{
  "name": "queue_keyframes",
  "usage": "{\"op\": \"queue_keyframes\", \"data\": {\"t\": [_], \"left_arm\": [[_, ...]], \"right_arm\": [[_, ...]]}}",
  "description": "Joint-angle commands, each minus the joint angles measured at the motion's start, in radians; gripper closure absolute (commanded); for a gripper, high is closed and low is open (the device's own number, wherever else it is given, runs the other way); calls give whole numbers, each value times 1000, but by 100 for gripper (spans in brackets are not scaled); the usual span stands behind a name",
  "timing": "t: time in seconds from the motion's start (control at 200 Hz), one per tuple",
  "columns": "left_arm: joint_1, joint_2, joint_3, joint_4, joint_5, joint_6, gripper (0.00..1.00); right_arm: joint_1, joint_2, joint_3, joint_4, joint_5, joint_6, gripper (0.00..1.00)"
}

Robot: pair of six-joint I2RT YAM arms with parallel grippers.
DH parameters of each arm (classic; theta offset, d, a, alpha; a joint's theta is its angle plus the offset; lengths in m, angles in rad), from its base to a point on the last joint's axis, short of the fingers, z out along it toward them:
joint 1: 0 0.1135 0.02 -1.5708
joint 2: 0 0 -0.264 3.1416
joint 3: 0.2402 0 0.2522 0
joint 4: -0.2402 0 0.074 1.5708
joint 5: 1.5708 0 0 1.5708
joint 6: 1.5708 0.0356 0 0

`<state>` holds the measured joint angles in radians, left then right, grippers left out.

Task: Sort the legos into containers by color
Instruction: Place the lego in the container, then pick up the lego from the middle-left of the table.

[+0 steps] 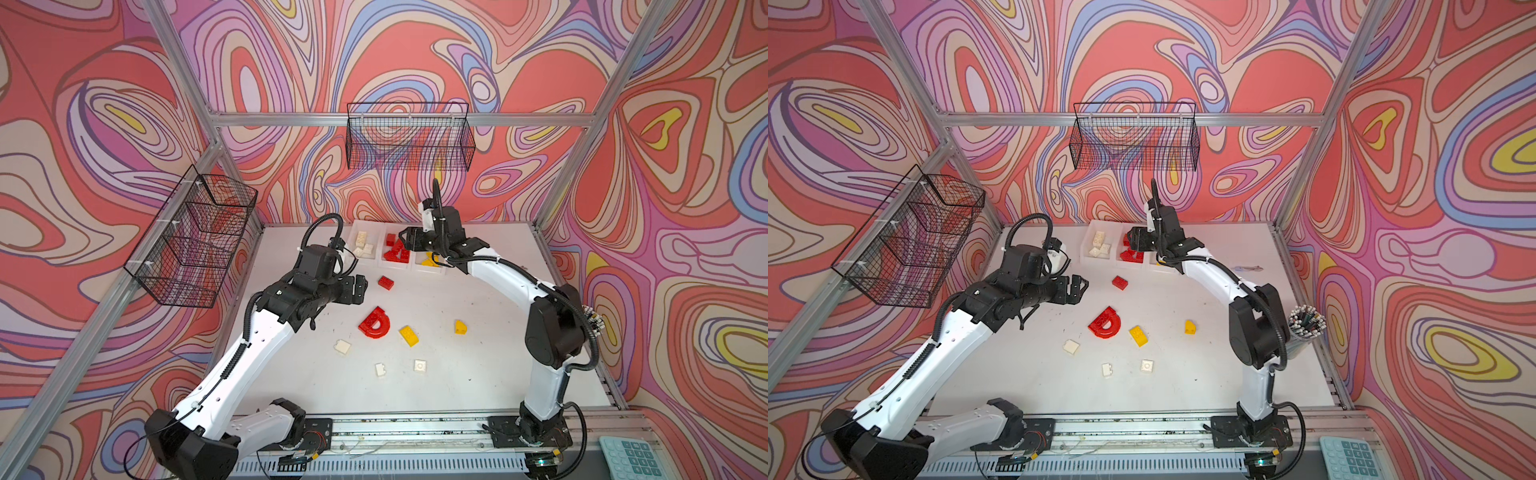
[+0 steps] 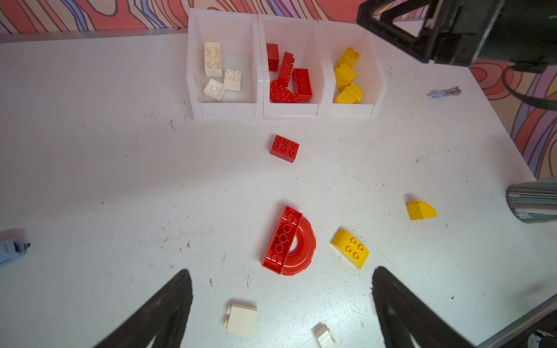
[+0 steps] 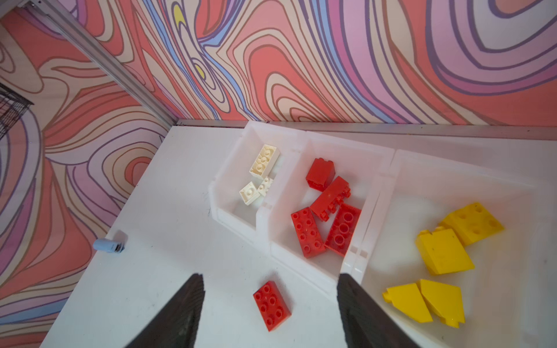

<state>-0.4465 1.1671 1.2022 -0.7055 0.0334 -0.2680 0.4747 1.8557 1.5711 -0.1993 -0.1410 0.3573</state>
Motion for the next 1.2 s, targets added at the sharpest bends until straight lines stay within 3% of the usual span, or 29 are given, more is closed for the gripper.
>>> {"op": "queue_keyframes", "data": {"t": [0.0,0.11,0.22,0.335,0.471,0.586,0.841,1.192], "left_arm": [[-8,28,18,-45,-6,33,10],[-20,47,21,-57,-3,34,10],[-57,93,45,-110,-79,5,11],[-64,121,59,-161,-83,-77,14],[-74,70,-15,-157,-46,-183,19],[-136,30,-81,-159,-59,-273,25],[-250,64,-204,-88,-73,-459,34],[-470,163,-310,27,-171,-685,30]], "right_arm": [[8,-103,-95,23,-14,-7,27],[9,-220,-214,46,-25,7,27],[10,-318,-326,68,-27,20,27],[9,-380,-420,63,-6,22,27],[9,-418,-511,41,61,33,28],[7,-469,-609,71,98,54,30],[-36,-520,-741,84,191,90,33],[-48,-623,-855,120,201,56,16]]}}
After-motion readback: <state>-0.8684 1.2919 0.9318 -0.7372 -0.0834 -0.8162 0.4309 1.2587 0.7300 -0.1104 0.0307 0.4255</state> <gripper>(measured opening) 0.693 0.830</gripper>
